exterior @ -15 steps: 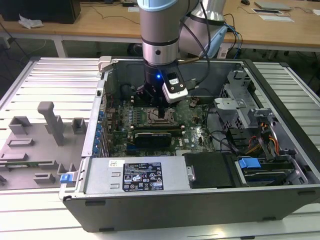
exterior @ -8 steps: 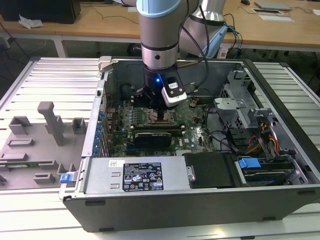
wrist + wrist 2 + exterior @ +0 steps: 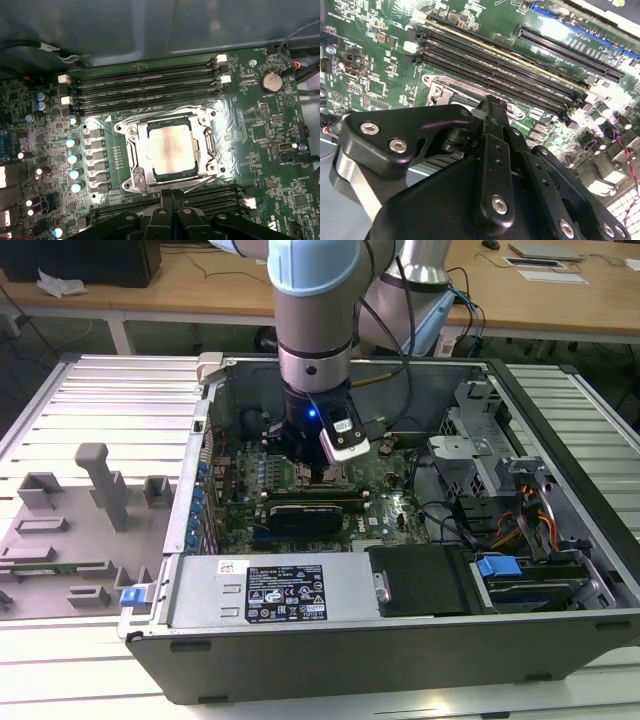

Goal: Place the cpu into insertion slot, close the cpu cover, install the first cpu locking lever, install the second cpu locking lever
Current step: 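Install the second cpu locking lever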

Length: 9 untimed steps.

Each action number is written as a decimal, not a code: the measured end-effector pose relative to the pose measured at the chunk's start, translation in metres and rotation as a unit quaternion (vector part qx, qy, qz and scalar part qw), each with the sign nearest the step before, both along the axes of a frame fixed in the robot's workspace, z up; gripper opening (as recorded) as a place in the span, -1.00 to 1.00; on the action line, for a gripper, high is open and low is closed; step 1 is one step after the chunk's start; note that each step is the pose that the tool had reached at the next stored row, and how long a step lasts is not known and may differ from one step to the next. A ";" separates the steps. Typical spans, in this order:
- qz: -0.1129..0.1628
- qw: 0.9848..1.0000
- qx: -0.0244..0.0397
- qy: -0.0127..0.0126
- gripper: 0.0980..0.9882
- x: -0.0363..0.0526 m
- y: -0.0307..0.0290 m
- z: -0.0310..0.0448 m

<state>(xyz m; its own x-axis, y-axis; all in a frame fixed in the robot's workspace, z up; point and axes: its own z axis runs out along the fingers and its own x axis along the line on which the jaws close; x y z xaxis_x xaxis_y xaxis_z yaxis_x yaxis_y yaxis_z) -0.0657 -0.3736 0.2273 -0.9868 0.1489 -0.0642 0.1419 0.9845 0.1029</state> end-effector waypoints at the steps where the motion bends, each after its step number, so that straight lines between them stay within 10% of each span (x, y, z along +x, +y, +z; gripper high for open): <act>1: 0.007 1.000 0.003 0.000 -0.98 -0.0016 -0.0035 -0.0012; 9: 0.046 0.998 0.036 0.000 -0.98 -0.0112 -0.0116 -0.0111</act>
